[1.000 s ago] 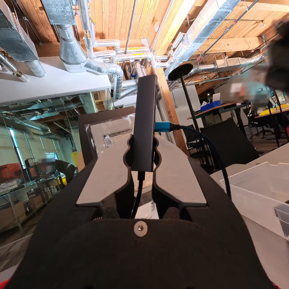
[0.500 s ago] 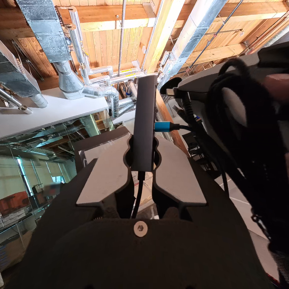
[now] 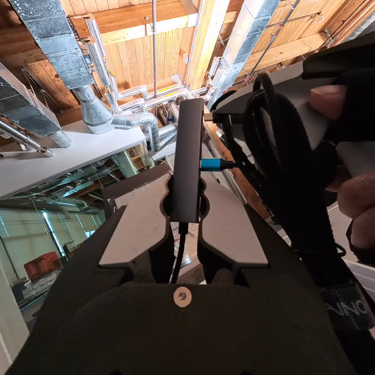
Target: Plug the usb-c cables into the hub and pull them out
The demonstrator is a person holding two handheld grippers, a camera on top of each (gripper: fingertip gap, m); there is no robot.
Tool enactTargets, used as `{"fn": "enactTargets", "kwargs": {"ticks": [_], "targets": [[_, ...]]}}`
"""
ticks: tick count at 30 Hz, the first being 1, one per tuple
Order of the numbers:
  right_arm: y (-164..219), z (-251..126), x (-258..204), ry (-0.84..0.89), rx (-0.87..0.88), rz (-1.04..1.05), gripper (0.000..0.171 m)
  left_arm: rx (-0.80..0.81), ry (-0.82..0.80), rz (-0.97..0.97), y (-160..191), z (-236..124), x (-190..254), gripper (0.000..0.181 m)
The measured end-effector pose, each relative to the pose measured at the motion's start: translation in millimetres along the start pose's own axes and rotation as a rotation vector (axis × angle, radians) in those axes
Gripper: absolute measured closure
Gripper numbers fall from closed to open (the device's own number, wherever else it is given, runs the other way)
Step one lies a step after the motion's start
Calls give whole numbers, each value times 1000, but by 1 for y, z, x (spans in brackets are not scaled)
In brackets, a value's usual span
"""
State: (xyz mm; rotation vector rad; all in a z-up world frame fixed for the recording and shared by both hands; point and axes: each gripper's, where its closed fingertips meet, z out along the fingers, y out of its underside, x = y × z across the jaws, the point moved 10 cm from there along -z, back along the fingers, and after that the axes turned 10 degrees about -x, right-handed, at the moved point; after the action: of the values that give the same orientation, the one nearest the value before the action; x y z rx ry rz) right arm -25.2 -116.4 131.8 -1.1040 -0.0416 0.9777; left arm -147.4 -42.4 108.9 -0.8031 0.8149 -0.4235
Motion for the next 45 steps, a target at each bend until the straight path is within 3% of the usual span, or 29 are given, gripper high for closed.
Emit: {"fn": "enactTargets", "kwargs": {"ticks": [23,31,45], "targets": [[1,-2,11,48,-14,89,162,-43,-86,196,-1,1,7,160],[7,-7,20,59,78,119,162,-54,-63,281,-2,1,12,159],[12,-5,40,-10,75,268,162,-112,189,153,4,7,-5,157]]}}
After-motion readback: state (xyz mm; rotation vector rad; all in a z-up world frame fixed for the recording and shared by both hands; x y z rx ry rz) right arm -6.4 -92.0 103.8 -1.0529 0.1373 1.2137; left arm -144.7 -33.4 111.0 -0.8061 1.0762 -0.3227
